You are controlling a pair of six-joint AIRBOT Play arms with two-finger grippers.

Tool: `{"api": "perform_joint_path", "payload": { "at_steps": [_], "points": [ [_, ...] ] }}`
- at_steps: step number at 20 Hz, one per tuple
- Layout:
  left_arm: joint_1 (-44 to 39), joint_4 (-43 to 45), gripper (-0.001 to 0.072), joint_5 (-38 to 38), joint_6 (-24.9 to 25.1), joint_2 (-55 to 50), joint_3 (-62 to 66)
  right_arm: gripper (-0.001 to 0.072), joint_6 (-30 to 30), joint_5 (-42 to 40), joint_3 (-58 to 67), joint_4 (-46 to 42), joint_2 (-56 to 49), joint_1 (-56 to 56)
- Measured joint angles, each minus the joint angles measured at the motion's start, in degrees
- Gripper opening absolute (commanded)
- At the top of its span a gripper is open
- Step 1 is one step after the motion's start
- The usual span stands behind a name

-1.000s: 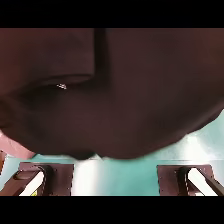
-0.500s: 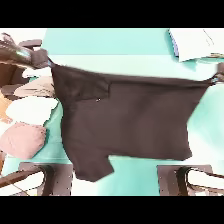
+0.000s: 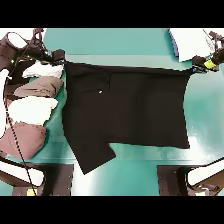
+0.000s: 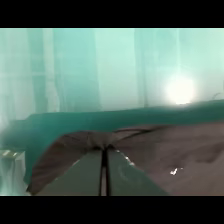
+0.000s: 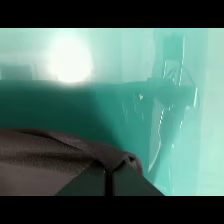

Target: Fold the shirts.

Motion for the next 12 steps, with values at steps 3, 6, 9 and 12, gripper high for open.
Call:
{"api": "perform_joint_path", "payload": {
  "at_steps": [3, 6, 9, 12],
  "points": [
    [-0.35, 3.26, 0.0021, -6.69, 0.0, 0.22, 0.9, 0.0015, -0.61, -1.38, -6.71, -0.5, 3.78, 0.09],
    [-1.31, 5.62, 0.0023, -10.1, -0.02, 2.45, -4.74, 0.0016, -1.4, -2.82, -15.87, -0.76, 8.22, 0.09],
    [-2.95, 6.71, 0.0025, -10.21, 0.26, 4.24, -13.68, 0.0016, -1.77, -4.52, -23.96, -0.81, 11.41, 0.09],
    [-3.91, 7.13, 0.0571, -8.02, 0.11, 5.03, -21.81, 0.0346, -1.92, -6.38, -30.93, -0.44, 13.99, 0.09]
  ]
}}
